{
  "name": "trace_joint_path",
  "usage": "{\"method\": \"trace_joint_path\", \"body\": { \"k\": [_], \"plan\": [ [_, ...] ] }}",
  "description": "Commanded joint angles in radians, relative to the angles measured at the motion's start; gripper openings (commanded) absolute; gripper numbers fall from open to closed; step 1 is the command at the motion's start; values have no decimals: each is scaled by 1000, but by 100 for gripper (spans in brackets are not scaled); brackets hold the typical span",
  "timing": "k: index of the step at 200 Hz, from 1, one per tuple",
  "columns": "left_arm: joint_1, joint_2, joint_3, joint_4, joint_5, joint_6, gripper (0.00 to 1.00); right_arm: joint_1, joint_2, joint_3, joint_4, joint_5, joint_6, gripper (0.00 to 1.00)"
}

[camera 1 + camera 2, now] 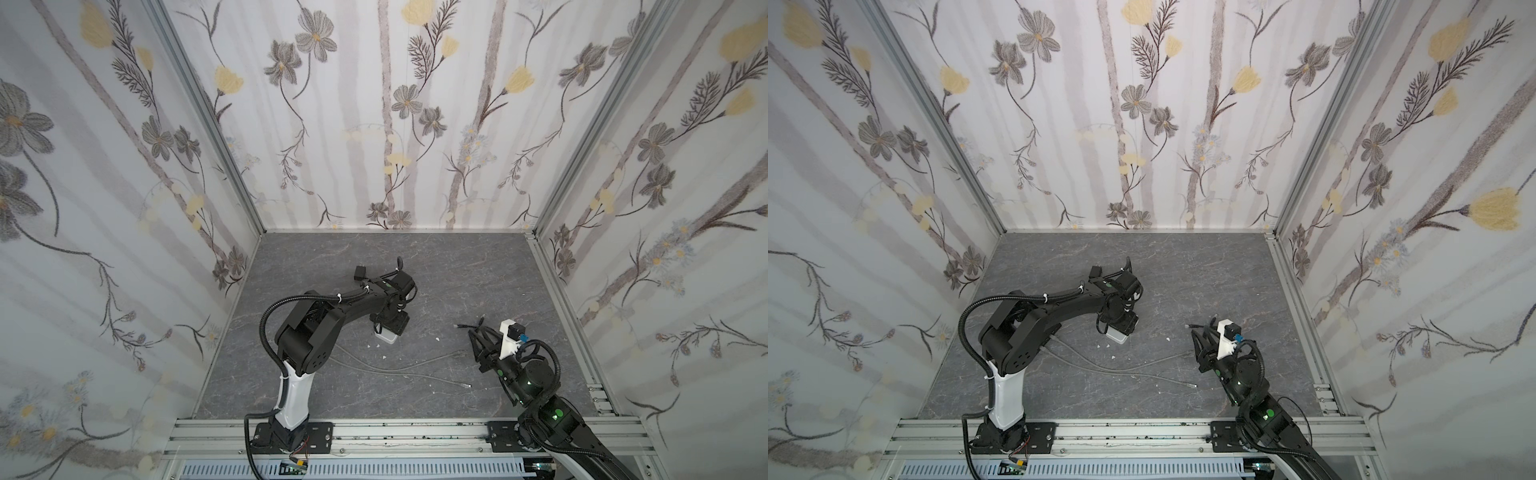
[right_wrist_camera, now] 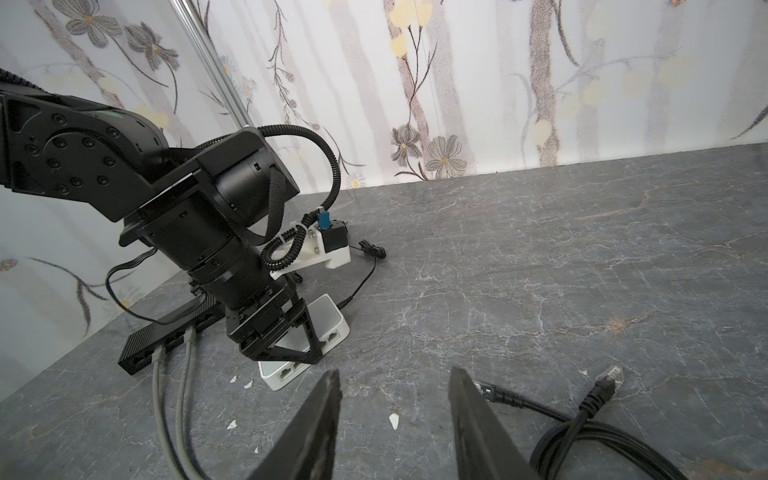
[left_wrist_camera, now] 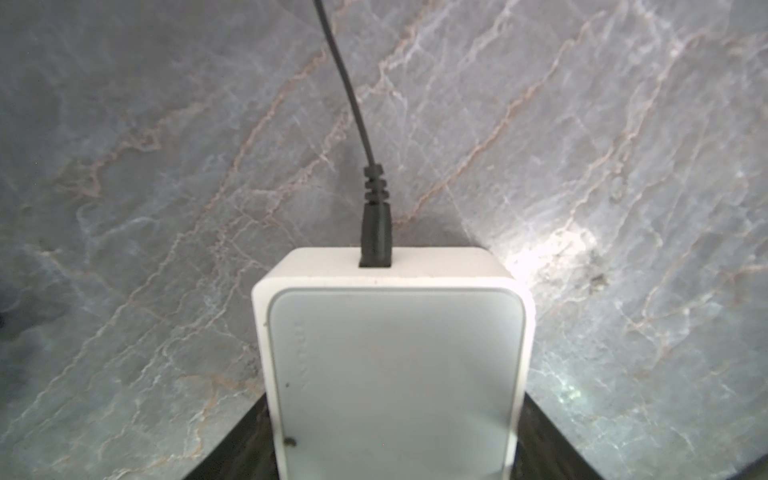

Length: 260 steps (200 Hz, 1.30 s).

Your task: Insert the plug into the switch port

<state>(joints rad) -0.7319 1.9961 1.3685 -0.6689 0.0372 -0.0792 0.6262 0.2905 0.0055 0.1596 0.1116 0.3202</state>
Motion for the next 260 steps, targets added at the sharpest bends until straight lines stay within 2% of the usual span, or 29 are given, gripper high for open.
{"method": "trace_joint_path", "body": {
  "k": [1, 48, 55, 66, 70, 115, 145, 177, 194, 208, 220, 260],
  "plan": [
    [-2, -2, -5, -61, -8, 34, 65, 1, 4, -15, 28, 8, -1, 44],
    [-3, -38, -5, -55, 10, 11, 68, 1, 20, -14, 36, 14, -3, 44],
    [-4, -59, -8, -50, 14, 2, 76, 3, 27, -12, 39, 14, -3, 45],
    [-6, -89, -15, -41, 9, -17, 98, 3, 45, -10, 47, 14, -4, 45],
    [-6, -101, -18, -36, 3, -25, 100, 2, 53, -9, 50, 13, -4, 45],
    [-6, -262, -44, -43, -81, -142, 100, 3, 168, 20, 77, 24, -17, 46],
    [-6, -404, -98, -14, -135, -225, 100, 4, 155, 18, 73, 19, -16, 45],
    [38, -642, -226, 77, -171, -303, 100, 2, 88, -1, 59, 49, -3, 45],
    [96, -838, -322, 131, -140, -354, 100, 0, 95, 3, 54, 51, 5, 43],
    [146, -994, -421, 179, -57, -391, 100, 1, 154, 25, 54, 39, 3, 37],
    [169, -1096, -471, 173, 0, -399, 100, -1, 240, 61, 48, 25, 3, 36],
    [169, -1267, -491, -109, 108, -395, 100, -4, 622, 275, -35, -48, 11, 38]
  ]
}}
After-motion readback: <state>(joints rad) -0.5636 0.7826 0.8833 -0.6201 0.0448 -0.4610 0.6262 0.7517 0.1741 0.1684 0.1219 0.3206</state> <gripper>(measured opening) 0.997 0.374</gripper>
